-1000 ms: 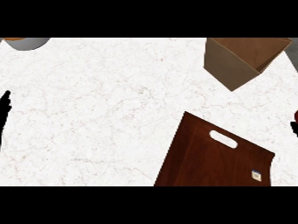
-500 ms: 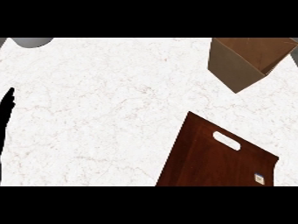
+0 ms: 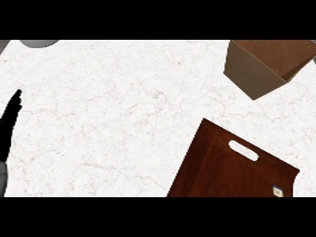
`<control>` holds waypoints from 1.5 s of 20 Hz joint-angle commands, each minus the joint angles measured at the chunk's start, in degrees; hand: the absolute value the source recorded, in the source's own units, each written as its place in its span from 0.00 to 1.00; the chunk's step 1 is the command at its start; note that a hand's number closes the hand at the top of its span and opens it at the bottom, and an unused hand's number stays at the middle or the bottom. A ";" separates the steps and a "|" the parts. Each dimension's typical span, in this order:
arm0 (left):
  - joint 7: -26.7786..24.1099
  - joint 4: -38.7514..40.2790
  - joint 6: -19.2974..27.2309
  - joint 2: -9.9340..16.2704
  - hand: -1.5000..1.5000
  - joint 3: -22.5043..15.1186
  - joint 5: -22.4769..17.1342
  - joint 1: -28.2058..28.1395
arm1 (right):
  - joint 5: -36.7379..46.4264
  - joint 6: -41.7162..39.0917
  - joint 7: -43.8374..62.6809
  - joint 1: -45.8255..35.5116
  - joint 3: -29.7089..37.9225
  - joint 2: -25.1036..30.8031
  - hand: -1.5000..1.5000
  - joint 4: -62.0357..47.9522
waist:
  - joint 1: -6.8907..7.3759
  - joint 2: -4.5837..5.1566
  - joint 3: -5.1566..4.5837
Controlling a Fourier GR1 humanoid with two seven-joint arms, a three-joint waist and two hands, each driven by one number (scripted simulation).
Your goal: Pick the tomato from the tray and place it in the cardboard box
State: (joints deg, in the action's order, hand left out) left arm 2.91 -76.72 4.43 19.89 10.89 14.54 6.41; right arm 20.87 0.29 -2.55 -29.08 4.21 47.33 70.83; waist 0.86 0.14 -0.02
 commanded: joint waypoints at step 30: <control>1.53 -0.96 -0.69 -2.53 0.50 -2.25 1.67 3.41 | 6.23 9.89 0.01 -38.65 4.52 -20.64 0.00 -59.96 | 4.17 1.71 0.19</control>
State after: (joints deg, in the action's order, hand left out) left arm 3.67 -76.27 3.74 18.31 9.52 15.98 10.78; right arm 27.95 10.80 -1.32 -66.32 7.24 26.80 13.70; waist 4.49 1.78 0.12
